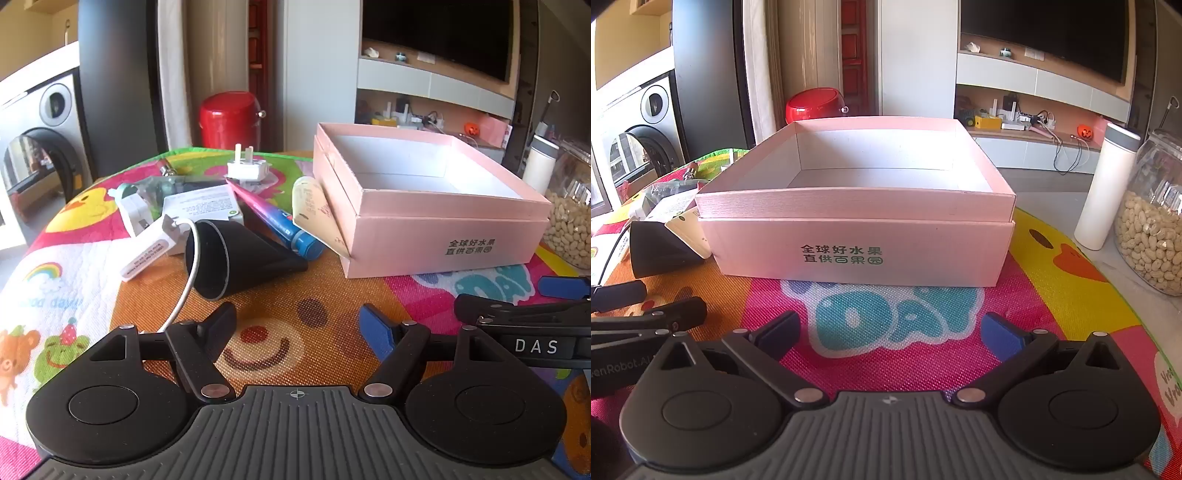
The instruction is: Organize rigid objects
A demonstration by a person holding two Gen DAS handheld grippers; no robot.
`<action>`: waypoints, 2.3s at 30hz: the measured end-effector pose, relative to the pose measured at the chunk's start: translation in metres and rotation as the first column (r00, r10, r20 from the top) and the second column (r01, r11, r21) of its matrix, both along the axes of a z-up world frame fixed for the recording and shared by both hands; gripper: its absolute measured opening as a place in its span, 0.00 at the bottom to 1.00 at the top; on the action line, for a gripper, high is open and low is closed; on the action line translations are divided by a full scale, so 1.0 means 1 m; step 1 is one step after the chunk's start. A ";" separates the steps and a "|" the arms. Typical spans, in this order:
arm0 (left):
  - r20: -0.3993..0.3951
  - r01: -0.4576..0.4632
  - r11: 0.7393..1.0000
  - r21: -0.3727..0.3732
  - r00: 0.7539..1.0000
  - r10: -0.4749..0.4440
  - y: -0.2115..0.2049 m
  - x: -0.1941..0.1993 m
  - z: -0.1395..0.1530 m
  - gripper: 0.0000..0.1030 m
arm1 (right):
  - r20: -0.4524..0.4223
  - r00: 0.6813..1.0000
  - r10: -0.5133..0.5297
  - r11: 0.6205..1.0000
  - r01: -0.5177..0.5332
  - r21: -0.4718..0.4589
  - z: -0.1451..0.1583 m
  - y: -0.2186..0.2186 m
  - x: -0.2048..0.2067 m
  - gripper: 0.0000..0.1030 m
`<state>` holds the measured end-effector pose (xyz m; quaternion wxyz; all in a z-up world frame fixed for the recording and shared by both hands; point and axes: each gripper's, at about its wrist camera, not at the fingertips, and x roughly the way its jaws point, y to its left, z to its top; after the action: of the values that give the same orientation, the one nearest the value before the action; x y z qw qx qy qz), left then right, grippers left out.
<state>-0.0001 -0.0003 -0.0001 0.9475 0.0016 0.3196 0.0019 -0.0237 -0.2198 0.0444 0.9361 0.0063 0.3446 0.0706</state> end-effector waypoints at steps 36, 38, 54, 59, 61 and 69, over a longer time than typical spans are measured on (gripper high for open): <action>-0.001 0.001 1.000 -0.023 1.000 -0.001 0.004 0.000 0.001 0.77 | 0.004 1.000 0.000 1.000 0.000 0.000 0.000 0.000 0.000 1.00; -0.001 0.001 1.000 -0.023 1.000 -0.001 0.004 0.000 0.001 0.77 | 0.004 1.000 0.000 1.000 0.000 0.000 0.000 0.000 0.000 1.00; -0.001 0.001 1.000 -0.023 1.000 -0.001 0.005 0.000 0.000 0.77 | 0.004 1.000 0.000 1.000 0.000 0.000 0.000 0.000 0.000 1.00; -0.001 0.001 1.000 -0.022 1.000 -0.001 0.005 0.000 0.000 0.77 | 0.004 1.000 0.000 1.000 0.000 0.000 0.000 0.000 0.000 1.00; -0.001 0.001 1.000 -0.022 1.000 -0.001 0.005 0.000 0.000 0.77 | 0.004 1.000 0.000 1.000 0.000 0.001 0.000 0.000 0.000 1.00; -0.001 0.001 1.000 -0.022 1.000 -0.001 0.005 0.000 0.000 0.77 | 0.004 1.000 0.000 1.000 0.000 0.000 0.000 0.000 0.000 1.00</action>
<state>0.0003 0.0052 0.0004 0.9474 -0.0087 0.3200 -0.0021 -0.0238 -0.2197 0.0445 0.9368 0.0064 0.3426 0.0705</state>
